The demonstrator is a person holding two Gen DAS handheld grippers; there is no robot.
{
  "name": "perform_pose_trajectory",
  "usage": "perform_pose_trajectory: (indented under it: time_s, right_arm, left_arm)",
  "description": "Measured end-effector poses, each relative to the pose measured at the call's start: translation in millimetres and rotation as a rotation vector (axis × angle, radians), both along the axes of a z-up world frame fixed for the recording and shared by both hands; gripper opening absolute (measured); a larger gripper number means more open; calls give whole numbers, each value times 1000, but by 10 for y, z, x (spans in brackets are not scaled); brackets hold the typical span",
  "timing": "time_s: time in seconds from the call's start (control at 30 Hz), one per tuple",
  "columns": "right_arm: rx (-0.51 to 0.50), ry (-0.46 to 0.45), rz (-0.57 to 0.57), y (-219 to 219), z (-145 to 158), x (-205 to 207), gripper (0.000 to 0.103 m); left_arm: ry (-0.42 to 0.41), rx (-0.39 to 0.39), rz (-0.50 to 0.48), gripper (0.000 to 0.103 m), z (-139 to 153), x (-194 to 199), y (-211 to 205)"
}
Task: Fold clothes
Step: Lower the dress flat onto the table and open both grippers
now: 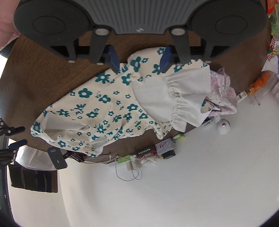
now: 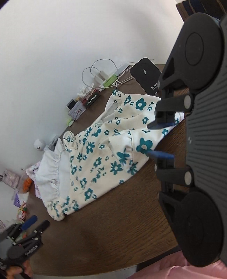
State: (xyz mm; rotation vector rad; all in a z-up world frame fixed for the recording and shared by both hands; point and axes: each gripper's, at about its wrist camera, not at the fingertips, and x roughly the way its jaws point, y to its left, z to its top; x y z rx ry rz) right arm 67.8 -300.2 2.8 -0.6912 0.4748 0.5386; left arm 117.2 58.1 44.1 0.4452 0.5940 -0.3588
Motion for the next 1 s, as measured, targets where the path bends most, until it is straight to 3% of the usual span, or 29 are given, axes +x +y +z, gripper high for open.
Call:
perform_pose_trajectory:
  time_s: [0.1,0.17,0.23,0.37,0.53,0.67,0.8,0.87,1.0]
  right_arm:
    - [144,52,-15,-11,317,238,44]
    - [217,86,-12,45,539,454,50]
    - [256,124,1,177,700,693,62]
    - [238,167,20,691,830,1229,68]
    - [160,231,-14,1251,601,1816,69]
    - [146,281,-65,1447,326,2136,68]
    - [160,324,-88,1457,162,2258,69]
    - [165,337,-95,1449,107,2278,68]
    - [173,375,-90,1419,8,2260,68]
  left_arm:
    - [13,-8,92,60,51,369,185]
    - [32,-24,151,70,45,647,313]
    - [52,-41,211,70,39,924,442]
    - [111,-79,320,70,-39,1427,683]
    - [200,-195,347,66,-217,1721,910]
    - [252,-250,346,39,-299,1818,987]
    - [266,-263,365,31,-362,1855,1040]
    - [276,-280,365,6,-384,1864,1067]
    - [268,-284,350,0,-383,1806,1061]
